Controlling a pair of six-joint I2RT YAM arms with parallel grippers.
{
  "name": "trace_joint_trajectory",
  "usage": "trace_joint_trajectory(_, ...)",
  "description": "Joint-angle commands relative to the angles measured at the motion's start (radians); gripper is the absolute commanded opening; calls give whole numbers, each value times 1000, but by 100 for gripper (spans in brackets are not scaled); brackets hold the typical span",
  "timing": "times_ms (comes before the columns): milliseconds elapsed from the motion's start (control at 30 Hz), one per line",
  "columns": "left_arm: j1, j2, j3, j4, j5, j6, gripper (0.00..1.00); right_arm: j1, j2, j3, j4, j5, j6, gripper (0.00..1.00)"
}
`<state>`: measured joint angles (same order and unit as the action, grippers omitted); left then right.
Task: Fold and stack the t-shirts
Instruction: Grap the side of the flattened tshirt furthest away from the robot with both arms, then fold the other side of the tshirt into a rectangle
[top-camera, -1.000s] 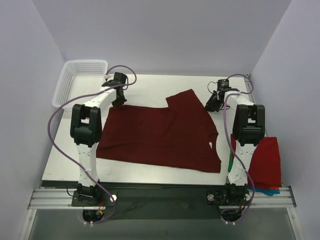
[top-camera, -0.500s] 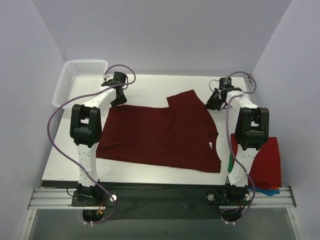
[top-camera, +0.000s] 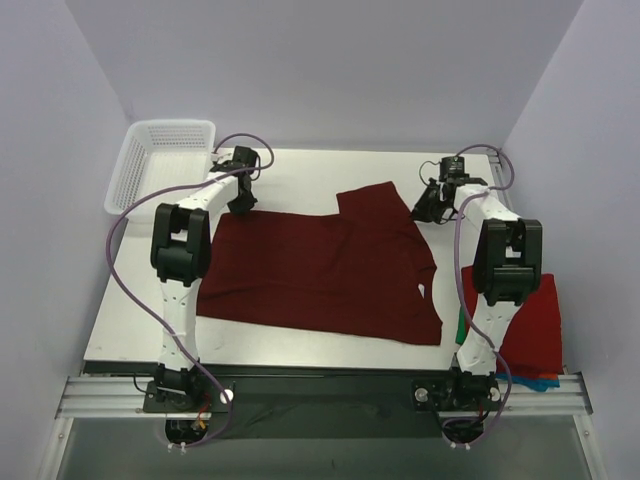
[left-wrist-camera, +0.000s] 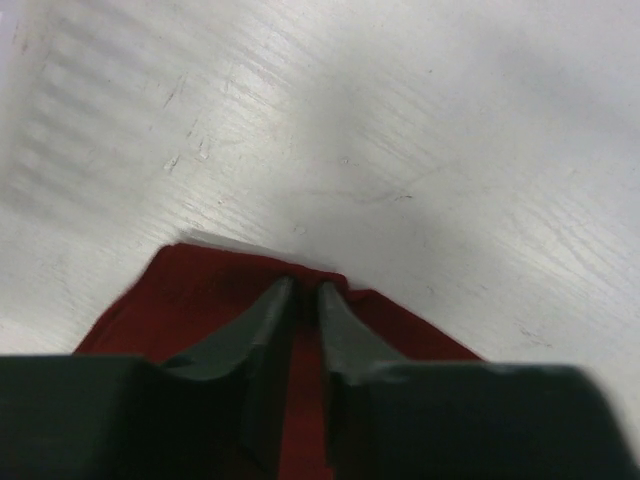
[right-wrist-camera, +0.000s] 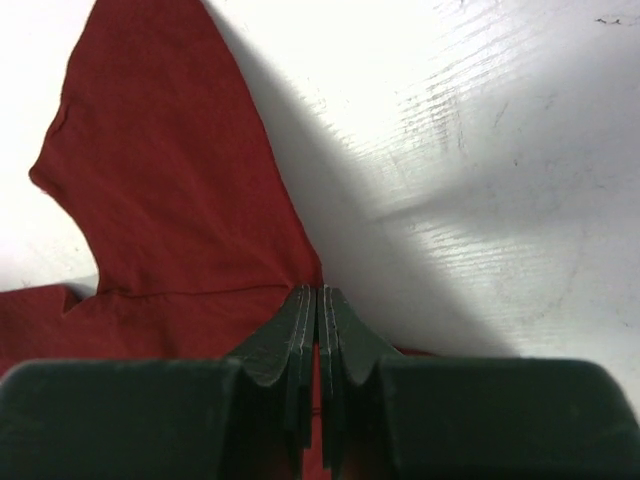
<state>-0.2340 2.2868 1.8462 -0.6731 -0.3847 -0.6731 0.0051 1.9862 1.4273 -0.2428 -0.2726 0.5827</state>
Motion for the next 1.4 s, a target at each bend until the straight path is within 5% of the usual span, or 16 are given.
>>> trace_joint_trajectory(0,-1,-6,24,-6,6,-10,21,-4,-79,-18,-10,-19,-14,0)
trace_joint_trajectory(133,-1,-33,10,3,6,-8,0,-4,-116,-33,-10,-20,-12,0)
trace_joint_trajectory(500,1,-196,-77,53,-8,13,0,-4,-293,-152,-12,21,-12,0)
trace_joint_trajectory(1367,41,-642,-671,266,13,-106,0,-2,-776,-616,-62,89,29,0)
